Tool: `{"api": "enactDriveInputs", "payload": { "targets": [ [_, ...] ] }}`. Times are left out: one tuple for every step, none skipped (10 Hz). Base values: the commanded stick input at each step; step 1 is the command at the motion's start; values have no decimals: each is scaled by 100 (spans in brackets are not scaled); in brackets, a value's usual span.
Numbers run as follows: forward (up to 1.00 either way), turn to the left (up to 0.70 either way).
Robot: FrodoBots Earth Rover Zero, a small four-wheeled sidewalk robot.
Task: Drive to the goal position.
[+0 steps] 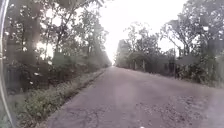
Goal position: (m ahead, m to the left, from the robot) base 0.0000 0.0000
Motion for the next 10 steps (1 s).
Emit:
{"api": "enactDriveInputs", "payload": {
  "targets": [
    [10,1],
    [10,1],
    [10,1],
    [10,1],
    [10,1],
    [10,1],
    [10,1],
    [10,1],
    [10,1],
    [10,1]
  ]
}}
